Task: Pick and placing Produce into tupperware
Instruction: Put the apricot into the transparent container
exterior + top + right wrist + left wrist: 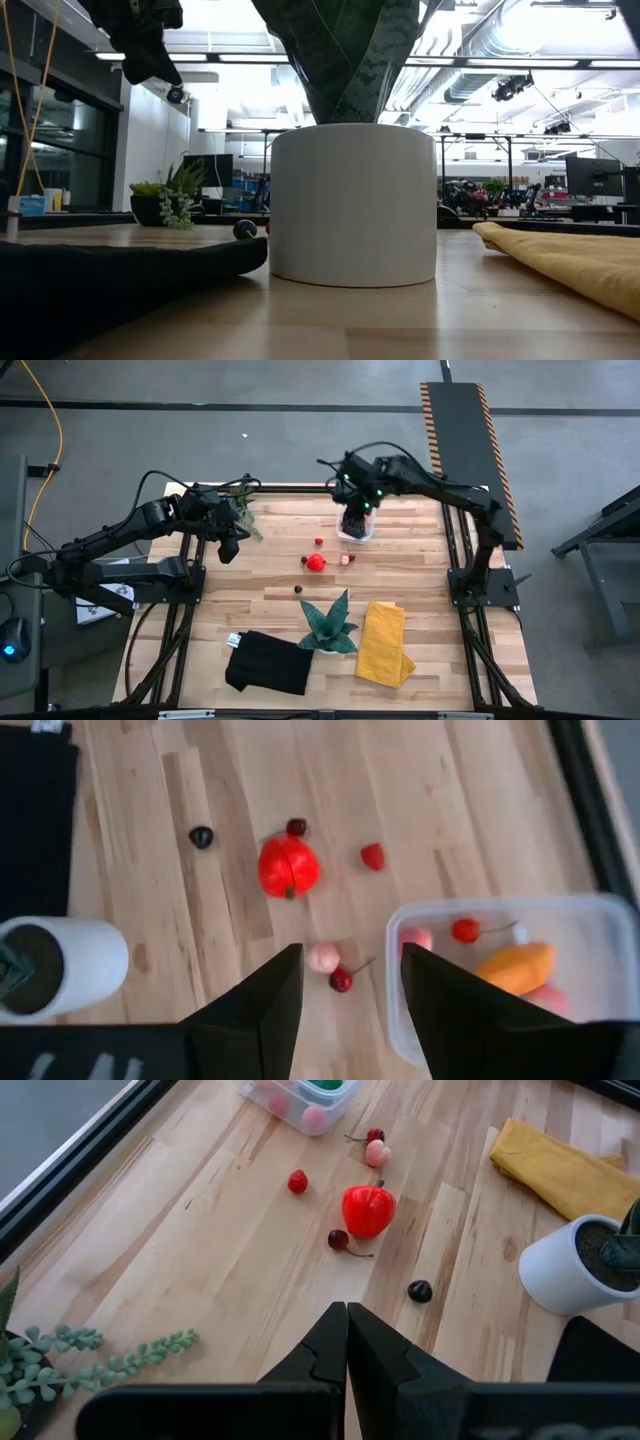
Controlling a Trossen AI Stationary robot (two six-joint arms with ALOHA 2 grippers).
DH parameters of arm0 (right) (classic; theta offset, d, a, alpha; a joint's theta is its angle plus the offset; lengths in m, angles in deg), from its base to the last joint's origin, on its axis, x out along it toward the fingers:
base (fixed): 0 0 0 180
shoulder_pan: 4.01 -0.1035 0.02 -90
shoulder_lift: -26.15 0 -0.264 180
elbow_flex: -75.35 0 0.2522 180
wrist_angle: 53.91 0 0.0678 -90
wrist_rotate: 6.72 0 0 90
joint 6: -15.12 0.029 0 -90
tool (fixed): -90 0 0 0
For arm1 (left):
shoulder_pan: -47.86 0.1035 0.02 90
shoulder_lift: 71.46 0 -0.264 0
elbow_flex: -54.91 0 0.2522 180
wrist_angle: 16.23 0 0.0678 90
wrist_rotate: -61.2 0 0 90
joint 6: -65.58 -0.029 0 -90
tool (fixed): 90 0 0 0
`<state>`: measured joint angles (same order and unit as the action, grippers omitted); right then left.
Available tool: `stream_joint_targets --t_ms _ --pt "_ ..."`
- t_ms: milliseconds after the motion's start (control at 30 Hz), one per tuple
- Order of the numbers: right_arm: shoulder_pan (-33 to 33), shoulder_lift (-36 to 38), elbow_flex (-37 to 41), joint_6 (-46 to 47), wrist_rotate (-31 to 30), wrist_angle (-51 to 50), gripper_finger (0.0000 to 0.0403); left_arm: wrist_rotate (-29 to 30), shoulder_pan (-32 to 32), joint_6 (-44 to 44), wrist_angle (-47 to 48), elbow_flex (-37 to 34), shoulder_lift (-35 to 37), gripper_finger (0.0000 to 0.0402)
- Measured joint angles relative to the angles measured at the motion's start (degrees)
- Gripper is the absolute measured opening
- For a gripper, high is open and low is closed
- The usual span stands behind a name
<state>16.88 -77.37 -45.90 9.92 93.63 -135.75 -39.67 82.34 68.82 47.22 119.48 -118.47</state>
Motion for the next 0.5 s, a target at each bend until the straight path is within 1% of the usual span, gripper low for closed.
stream_joint_targets --t_ms 133,233,367,500 --pt "0.0 8.3 14.9 6.0 0.2 10.6 0.0160 0.0 0.0 0.0 0.0 0.0 0.0 0.0001" --pt "-0.4 13.0 22.8 8.8 0.1 14.2 0.0160 0.0 0.0 0.0 0.0 0.0 0.0 0.0001" --pt "-1.6 16.2 29.7 9.0 -0.2 15.5 0.0160 0.0 0.0 -0.2 0.0 0.0 0.0 0.0001" --pt "-2.9 16.3 34.5 7.9 -0.2 17.2 0.0160 0.0 0.0 -0.2 0.0 0.0 0.0 0.0001"
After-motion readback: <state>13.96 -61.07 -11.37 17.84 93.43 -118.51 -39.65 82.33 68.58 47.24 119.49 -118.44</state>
